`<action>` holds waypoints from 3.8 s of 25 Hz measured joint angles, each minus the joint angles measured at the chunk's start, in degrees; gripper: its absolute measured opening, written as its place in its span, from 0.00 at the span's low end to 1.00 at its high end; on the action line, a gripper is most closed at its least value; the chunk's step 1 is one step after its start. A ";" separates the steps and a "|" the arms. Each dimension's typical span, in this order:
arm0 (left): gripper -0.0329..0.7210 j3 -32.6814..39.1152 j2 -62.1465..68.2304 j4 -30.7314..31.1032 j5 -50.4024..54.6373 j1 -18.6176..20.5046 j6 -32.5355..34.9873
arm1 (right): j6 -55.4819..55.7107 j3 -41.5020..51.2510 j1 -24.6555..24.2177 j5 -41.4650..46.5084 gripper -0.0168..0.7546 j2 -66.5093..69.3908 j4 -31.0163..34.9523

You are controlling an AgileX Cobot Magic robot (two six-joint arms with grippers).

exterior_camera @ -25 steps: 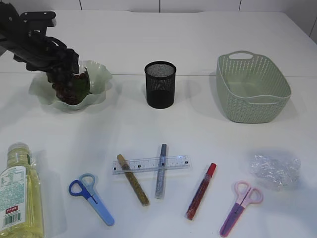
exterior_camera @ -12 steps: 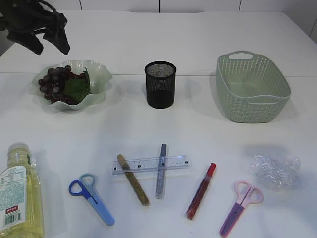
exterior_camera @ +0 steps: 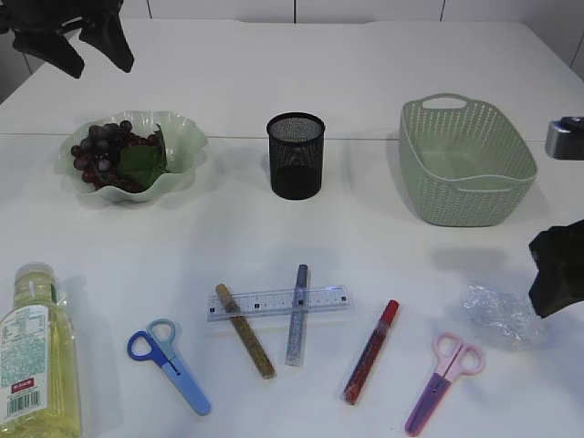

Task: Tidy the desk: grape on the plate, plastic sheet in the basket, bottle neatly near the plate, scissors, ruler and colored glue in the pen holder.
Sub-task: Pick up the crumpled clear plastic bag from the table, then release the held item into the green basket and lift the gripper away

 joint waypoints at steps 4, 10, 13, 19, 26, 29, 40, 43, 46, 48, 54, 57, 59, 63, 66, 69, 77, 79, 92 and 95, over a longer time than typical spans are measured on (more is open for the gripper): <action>0.78 0.00 -0.63 -0.48 0.00 -0.22 -0.04 | 1.38 -0.89 0.00 -2.83 0.71 6.06 -2.15; 0.78 0.00 -1.63 -0.48 0.04 -0.50 -0.04 | 4.48 -5.28 0.00 -3.62 0.71 13.16 -6.51; 0.78 0.00 -1.63 -0.08 0.13 -0.50 -0.04 | 4.70 -7.68 0.00 -3.84 0.71 15.86 -6.79; 0.78 0.00 -1.63 0.01 0.13 -0.50 -0.04 | 4.74 -8.54 0.00 -4.19 0.71 20.70 -9.03; 0.77 0.00 -1.63 0.01 0.13 -0.50 -0.04 | 4.84 -8.54 0.00 -6.61 0.71 26.18 -11.29; 0.77 0.00 -1.63 0.04 0.13 -0.50 -0.04 | 4.84 -8.68 0.00 -8.02 0.71 27.94 -11.29; 0.77 0.00 -1.63 0.14 0.13 -0.50 -0.04 | 4.88 -9.09 0.00 -9.07 0.29 30.21 -10.61; 0.77 0.00 -1.63 0.14 0.13 -0.50 -0.04 | 4.88 -9.09 0.00 -8.87 0.14 30.21 -10.61; 0.77 0.00 -1.63 0.14 0.13 -0.50 -0.04 | 4.88 -9.09 0.00 -7.61 0.10 29.98 -9.93; 0.77 0.00 -1.63 0.14 0.13 -0.50 -0.04 | 4.97 -9.09 0.00 -6.35 0.10 28.61 -9.54; 0.77 0.00 -1.63 0.14 0.13 -0.50 -0.04 | 4.97 -9.09 0.00 1.38 0.09 19.74 -7.64; 0.77 0.00 -1.63 0.14 0.13 -0.50 -0.04 | 4.97 -9.38 0.00 4.99 0.09 14.96 -6.50; 0.77 0.00 -1.63 0.14 0.13 -0.50 -0.27 | 4.97 -10.92 0.00 6.90 0.09 11.77 -6.11; 0.75 0.00 -1.63 0.01 0.13 -0.50 -1.22 | 4.97 -18.32 0.00 11.25 0.09 8.85 -5.92; 0.75 0.00 -1.63 -1.05 0.13 -0.50 -1.45 | 4.97 -25.15 0.00 11.93 0.09 8.85 -5.92; 0.75 0.00 -1.63 -2.33 0.13 -0.50 -1.49 | 4.97 -32.47 0.00 12.40 0.09 11.18 -6.42; 0.75 0.00 -1.63 -0.91 0.13 -1.97 -1.58 | 3.39 -53.13 0.00 13.56 0.09 28.59 -6.74; 0.74 0.00 -1.63 -0.17 0.13 -2.34 -1.58 | 3.14 -58.62 0.00 13.56 0.09 33.10 -6.74; 0.73 0.00 -6.89 2.03 0.25 -2.93 -2.48 | 2.89 -74.35 -6.15 13.69 0.08 50.31 -7.96; 0.73 0.00 -9.56 2.62 0.46 -2.93 -2.48 | 2.89 -74.34 -7.15 13.69 0.08 51.54 -8.47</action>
